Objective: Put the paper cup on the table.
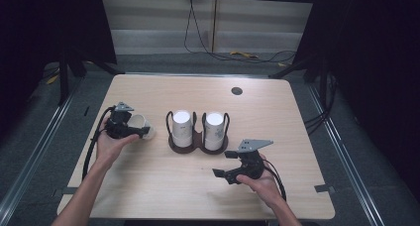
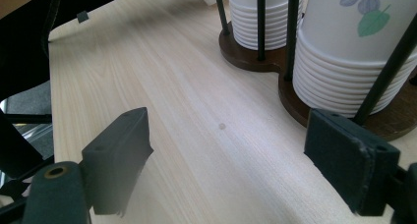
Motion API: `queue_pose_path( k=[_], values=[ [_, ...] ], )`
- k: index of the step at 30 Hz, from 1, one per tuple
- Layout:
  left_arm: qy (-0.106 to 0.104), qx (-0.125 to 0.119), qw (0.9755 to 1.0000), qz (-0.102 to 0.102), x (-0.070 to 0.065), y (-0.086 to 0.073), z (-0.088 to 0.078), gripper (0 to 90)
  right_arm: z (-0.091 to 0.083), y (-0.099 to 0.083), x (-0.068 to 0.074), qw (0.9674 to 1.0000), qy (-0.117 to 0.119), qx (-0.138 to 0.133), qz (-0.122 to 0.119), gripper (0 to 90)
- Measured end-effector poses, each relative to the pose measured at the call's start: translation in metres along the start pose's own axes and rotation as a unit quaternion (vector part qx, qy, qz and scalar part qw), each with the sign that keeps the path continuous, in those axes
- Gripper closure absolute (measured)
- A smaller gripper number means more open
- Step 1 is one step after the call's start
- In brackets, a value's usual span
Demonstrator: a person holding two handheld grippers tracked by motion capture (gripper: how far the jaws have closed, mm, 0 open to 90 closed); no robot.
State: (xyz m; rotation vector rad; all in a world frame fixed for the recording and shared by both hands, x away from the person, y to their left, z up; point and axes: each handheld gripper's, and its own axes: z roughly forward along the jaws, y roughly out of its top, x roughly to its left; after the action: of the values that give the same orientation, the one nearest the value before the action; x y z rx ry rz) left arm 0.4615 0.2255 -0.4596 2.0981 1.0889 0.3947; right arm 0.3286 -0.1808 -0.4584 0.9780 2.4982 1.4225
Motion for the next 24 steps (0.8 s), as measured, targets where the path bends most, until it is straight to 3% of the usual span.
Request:
queue_pose_path(
  k=[13, 19, 24],
  values=[
    [-0.001, -0.024, 0.9997, 0.009, -0.006, 0.005, 0.012, 21.1, 0.001, 0.0, 0.0, 1.0, 0.002, 0.002, 0.001, 17.6],
    [0.001, -0.018, 0.9998, 0.011, -0.007, 0.007, 0.016, 20.2, 0.002, 0.0, 0.0, 1.0, 0.003, 0.004, 0.0, 17.6],
    [-0.003, 0.003, 1.0, 0.006, -0.007, 0.007, 0.021, 16.9, 0.002, 0.0, 0.0, 1.0, 0.003, 0.004, 0.0, 17.6]
  ],
)
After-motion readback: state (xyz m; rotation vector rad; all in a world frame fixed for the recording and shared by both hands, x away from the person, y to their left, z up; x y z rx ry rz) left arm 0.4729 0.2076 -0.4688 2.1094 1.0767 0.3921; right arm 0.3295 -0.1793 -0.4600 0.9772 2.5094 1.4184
